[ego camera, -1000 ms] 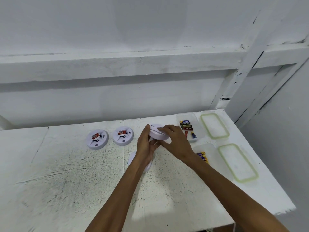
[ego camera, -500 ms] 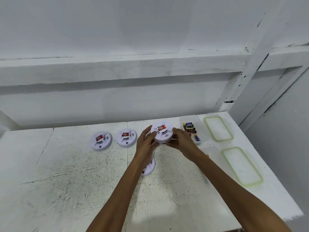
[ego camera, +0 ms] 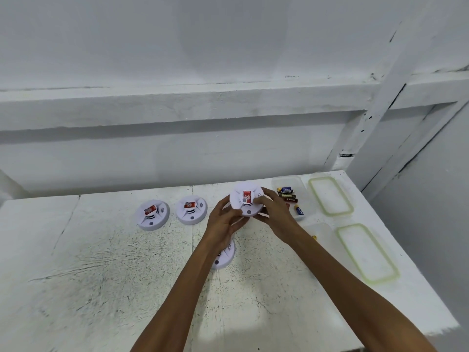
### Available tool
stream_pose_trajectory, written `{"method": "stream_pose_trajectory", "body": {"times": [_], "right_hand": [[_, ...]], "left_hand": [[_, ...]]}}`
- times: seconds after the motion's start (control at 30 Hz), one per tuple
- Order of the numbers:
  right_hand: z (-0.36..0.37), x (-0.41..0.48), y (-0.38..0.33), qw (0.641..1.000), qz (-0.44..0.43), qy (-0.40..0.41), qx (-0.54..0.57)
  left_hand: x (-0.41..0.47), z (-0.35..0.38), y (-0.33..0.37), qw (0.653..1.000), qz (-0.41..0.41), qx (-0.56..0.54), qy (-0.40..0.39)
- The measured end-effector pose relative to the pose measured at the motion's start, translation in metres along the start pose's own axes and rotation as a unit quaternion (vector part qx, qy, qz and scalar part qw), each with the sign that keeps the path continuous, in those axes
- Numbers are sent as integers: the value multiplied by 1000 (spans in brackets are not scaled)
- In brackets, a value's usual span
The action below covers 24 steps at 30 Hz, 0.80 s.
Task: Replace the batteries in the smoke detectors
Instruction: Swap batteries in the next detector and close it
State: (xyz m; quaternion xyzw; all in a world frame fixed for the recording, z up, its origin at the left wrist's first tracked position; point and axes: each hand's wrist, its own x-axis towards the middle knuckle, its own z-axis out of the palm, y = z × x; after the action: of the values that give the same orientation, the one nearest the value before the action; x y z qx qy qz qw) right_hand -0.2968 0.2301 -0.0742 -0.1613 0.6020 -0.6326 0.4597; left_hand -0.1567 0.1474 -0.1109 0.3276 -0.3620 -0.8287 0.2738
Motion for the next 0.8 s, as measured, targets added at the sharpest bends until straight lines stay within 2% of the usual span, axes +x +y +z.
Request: {"method": "stream_pose_trajectory", "body": {"times": [0.13, 0.2, 0.4, 0.57, 0.8], "right_hand": [[-1, -2, -4, 998, -4, -34, -44], [-4, -2, -3, 997, 4, -26, -69], [-5, 0, 2, 998, -1, -8, -55], [-7, -4, 2, 993, 1, -78, -93], [-10, -4, 0, 991, -24, -108, -75]], "left_hand": [[0, -1, 3, 1000, -18, -21, 12], [1, -3, 2, 999, -20, -6, 27], [1, -3, 2, 999, -10, -3, 46], [-2, -2, 4, 999, -2, -12, 38], [-6, 4, 7, 998, 20, -5, 51]]}}
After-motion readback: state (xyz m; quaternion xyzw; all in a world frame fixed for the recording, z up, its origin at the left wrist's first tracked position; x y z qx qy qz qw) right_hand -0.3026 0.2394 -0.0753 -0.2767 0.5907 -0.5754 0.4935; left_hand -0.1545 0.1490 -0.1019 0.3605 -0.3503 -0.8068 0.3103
